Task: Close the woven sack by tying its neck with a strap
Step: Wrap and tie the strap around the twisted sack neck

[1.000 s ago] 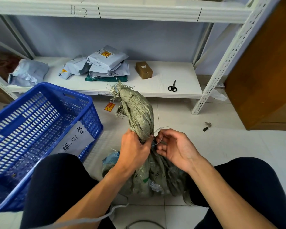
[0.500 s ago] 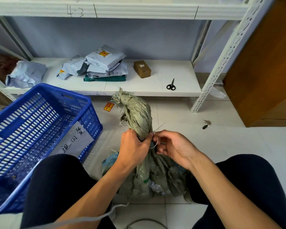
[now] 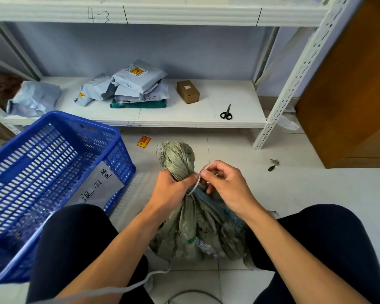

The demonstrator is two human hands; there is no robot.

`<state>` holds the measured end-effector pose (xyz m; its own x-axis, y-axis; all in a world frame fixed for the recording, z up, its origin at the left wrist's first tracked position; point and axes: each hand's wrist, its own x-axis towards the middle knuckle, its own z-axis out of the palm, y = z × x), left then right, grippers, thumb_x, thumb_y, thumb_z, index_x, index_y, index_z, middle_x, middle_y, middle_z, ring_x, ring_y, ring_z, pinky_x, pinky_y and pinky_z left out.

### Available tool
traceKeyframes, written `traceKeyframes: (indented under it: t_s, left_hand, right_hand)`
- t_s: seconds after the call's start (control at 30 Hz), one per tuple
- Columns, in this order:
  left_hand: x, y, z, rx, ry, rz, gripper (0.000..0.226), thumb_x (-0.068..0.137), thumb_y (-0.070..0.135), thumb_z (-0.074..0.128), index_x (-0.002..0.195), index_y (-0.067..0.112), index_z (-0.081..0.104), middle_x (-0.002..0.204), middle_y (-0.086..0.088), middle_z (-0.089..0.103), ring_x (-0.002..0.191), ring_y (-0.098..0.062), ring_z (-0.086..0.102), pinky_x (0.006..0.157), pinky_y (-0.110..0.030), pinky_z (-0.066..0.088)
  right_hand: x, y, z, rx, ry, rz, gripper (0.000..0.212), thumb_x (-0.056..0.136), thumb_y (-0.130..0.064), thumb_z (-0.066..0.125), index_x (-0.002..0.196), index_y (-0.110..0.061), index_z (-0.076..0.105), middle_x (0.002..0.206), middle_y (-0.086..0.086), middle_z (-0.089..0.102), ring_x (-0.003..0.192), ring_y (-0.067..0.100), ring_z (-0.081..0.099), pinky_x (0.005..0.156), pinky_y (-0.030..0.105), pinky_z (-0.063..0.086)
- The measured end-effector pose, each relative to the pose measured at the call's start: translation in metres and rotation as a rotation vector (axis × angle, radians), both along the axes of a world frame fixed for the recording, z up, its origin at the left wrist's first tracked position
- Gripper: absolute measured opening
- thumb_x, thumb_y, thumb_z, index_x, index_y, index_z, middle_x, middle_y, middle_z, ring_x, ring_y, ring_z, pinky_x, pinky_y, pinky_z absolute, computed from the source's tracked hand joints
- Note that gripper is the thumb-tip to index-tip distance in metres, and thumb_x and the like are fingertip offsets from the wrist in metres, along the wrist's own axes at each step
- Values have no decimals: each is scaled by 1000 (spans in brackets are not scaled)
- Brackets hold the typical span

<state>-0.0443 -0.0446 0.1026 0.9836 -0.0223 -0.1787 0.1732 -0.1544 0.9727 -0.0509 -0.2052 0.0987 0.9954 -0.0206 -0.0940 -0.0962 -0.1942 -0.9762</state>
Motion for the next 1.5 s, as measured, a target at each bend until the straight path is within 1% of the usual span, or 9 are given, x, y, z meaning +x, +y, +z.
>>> traceKeyframes:
  t_s: [0.07, 0.2, 0.37, 0.53, 0.7, 0.87, 1.07, 1.2, 1.5]
  left_hand:
    - [4, 1, -5, -18, 37, 14, 6, 87, 10, 75, 90, 5, 76, 89, -11, 78, 84, -26, 74, 78, -40, 59]
    - [11, 0, -17, -55, 116, 43, 13, 89, 10, 74, 80, 20, 75, 79, 5, 79, 74, -9, 74, 67, -21, 58]
    - [14, -5, -40, -18, 246, 108, 13, 89, 21, 74, 82, 11, 76, 87, -12, 78, 83, -28, 75, 83, -48, 60]
    - [17, -7, -59, -95, 313, 146, 15, 93, 22, 69, 86, 12, 77, 92, -10, 79, 91, -30, 75, 91, -51, 58]
    - [21, -7, -66, -236, 392, 155, 20, 98, 20, 62, 96, 5, 76, 100, -14, 78, 96, -33, 73, 92, -47, 58]
    - [23, -1, -69, -338, 535, 149, 32, 99, 25, 61, 111, -3, 70, 106, -19, 75, 86, -28, 75, 62, -31, 60]
    - [25, -4, -80, -268, 524, 124, 25, 92, 24, 71, 106, 2, 74, 101, -17, 77, 94, -35, 74, 90, -52, 58]
    - [24, -4, -81, -243, 547, 93, 31, 81, 18, 83, 103, -3, 73, 96, -19, 77, 89, -35, 76, 88, -51, 59]
    - [23, 1, -76, -197, 571, 54, 42, 73, 8, 85, 109, -6, 67, 96, -20, 77, 88, -37, 75, 82, -54, 61]
  right_hand:
    - [5, 1, -7, -14, -2, -3, 6, 92, -14, 69, 86, -15, 70, 84, 12, 71, 58, 21, 62, 67, 32, 52]
    - [14, 2, -28, -131, -3, 11, 6, 91, -18, 70, 86, -21, 73, 84, -1, 74, 78, 16, 70, 81, 37, 56]
    - [14, 4, -54, -425, -75, 76, 4, 92, -26, 69, 88, -27, 71, 80, -13, 72, 77, 10, 66, 73, 37, 56]
    - [20, 3, -73, -516, -38, 93, 3, 93, -27, 68, 91, -26, 70, 87, -10, 74, 80, 13, 68, 76, 39, 56]
    - [26, 0, -78, -440, 32, 61, 4, 90, -28, 70, 88, -28, 73, 84, -12, 74, 82, 10, 68, 77, 38, 57]
    - [28, -4, -76, -362, 77, 83, 7, 87, -36, 74, 86, -30, 76, 82, -13, 74, 82, 7, 68, 78, 37, 58]
    - [22, 2, -76, -468, 53, 101, 4, 89, -32, 72, 89, -29, 71, 81, -11, 73, 78, 11, 68, 75, 40, 58]
    - [18, 3, -75, -472, 45, 95, 6, 88, -27, 73, 87, -28, 67, 77, -10, 71, 74, 14, 67, 72, 42, 58]
    - [20, -1, -71, -340, 182, 100, 18, 88, -18, 72, 78, -34, 72, 78, -9, 75, 79, 9, 71, 83, 38, 59]
